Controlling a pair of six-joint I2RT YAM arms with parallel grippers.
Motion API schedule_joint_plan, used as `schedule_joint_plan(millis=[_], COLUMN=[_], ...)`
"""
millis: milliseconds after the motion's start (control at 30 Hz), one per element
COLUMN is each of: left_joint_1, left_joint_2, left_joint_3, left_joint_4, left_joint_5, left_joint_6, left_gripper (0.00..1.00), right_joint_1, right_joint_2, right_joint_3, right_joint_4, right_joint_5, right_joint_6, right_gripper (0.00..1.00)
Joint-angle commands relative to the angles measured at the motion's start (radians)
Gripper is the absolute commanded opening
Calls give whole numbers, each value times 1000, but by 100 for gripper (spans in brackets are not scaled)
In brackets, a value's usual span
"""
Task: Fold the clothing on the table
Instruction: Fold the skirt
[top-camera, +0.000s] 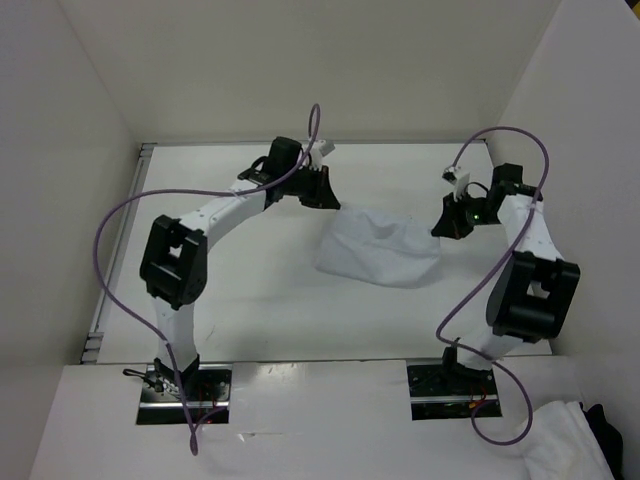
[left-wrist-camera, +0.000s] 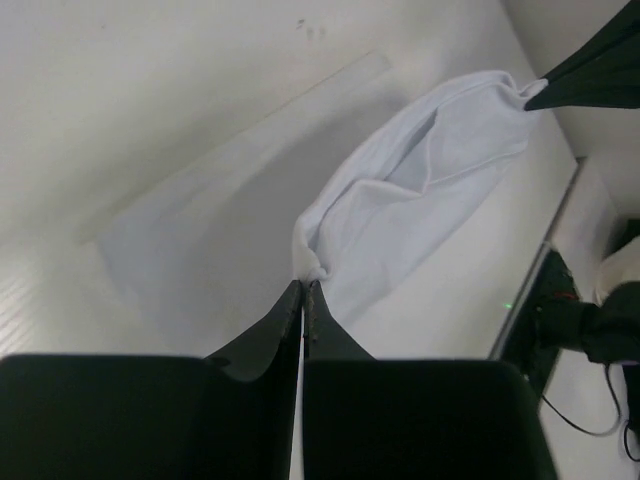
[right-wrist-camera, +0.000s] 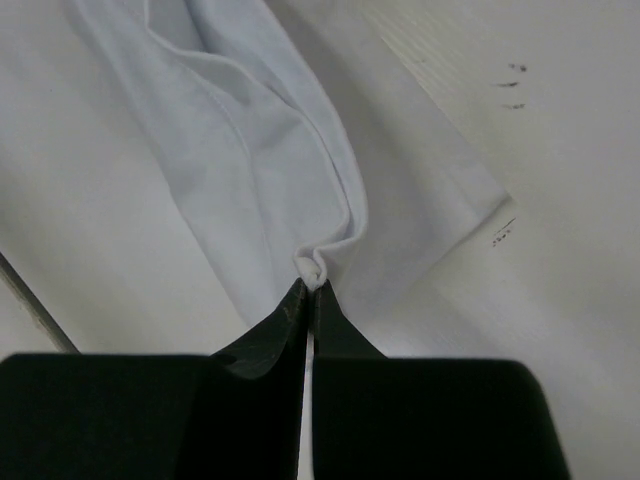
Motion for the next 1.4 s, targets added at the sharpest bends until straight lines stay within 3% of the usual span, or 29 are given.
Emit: schedule_joint_plan(millis=[0, 400, 567, 767, 1000, 1167, 1367], left_joint_1=[-11, -77, -77, -65, -32, -11, 20], left_joint_2=[-158, -371, -408, -394, -241, -163, -78], left_joint_3=[-73, -231, -298, -334, -191, -122, -87], left_joint_4=[0, -106, -127, -128, -161, -172, -198], left_joint_5=[25, 25, 35, -7, -16, -34, -34], left_joint_6=[42, 76, 76, 85, 76, 76, 85], left_gripper=[0, 0, 0, 0, 0, 0, 0], right_joint_1=[6, 36, 59, 68, 68, 77, 77], right_joint_2=[-190, -264, -299, -325, -294, -314, -247], right_joint_3=[-31, -49, -140, -169, -137, -114, -175], right_joint_4=[-57, -265, -319, -153, -109, 119, 365], right_joint_5=[-24, -65, -9, 65, 74, 92, 181], right_joint_6=[-103, -212, -232, -18, 50, 261, 384], right_gripper=[0, 0, 0, 0, 0, 0, 0])
